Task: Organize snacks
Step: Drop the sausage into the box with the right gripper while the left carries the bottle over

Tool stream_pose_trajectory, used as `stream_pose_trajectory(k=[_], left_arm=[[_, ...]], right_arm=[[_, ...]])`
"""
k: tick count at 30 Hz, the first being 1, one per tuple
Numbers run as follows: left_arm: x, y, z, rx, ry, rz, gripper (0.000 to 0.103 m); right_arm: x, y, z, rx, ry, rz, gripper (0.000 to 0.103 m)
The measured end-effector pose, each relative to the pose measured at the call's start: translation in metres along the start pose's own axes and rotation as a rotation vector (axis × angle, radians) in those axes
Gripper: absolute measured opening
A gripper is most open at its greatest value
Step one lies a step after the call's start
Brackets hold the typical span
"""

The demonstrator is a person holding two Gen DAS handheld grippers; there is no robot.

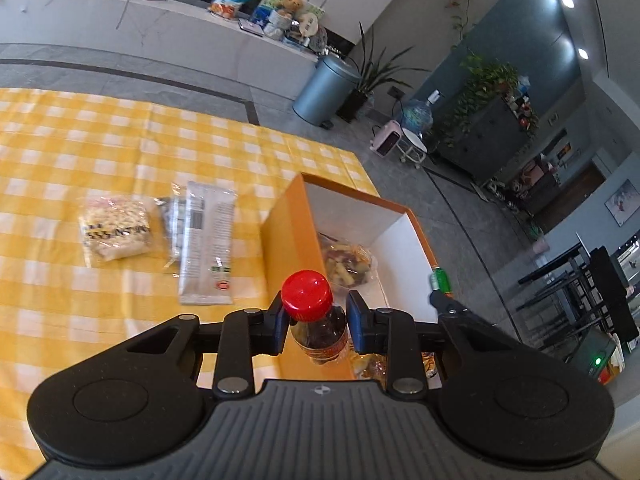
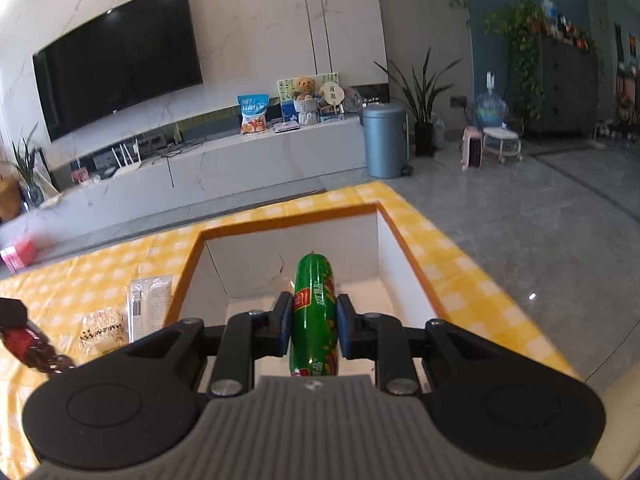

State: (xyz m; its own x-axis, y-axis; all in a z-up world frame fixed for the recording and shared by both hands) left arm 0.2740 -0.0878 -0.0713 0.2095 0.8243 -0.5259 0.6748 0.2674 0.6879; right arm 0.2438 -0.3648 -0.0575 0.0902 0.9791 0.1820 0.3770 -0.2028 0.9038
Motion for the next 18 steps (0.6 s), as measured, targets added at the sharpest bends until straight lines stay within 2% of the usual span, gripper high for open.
stream_pose_trajectory(k=[2,5,9,15,18], left_arm=[[-0.004,-0.002,0.008,0.010,-0.015,0.000,0.034],[-0.005,-0.004,0.016,0.014,-0.033,-0.001,0.034],[-0.003,-0.009,0.020,0.028,-0.043,0.001,0.034],[0.008,-0.009,0.022,0.033,-0.020,0.013,0.034],[0.007,-0.011,0.022,0.046,-0.023,0.018,0.034]], right_arm=[[0.002,-0.008,0.006,0.003,0.039,0.059,0.021],[0.019,-0.018,0.021,0.031,0.143,0.084,0.021],[0.041,-0.030,0.041,0.072,0.199,0.127,0.021],[0.044,-0.041,0.059,0.159,0.155,0.235,0.021],[0.042,-0.041,0.061,0.156,0.165,0.271,0.021]])
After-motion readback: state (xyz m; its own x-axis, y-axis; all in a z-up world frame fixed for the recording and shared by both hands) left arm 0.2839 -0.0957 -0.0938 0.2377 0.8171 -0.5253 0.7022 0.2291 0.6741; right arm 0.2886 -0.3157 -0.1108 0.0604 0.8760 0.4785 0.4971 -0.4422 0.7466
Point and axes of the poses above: each gripper's, at about its wrist camera, not at the fingertips, and z roughly the way its jaws point, x to its left, y to its top, the point moved 7 cm from there along z, roughly the way its jaws point, and after that the axes turned 12 degrees about -x, right-handed, at the moved point
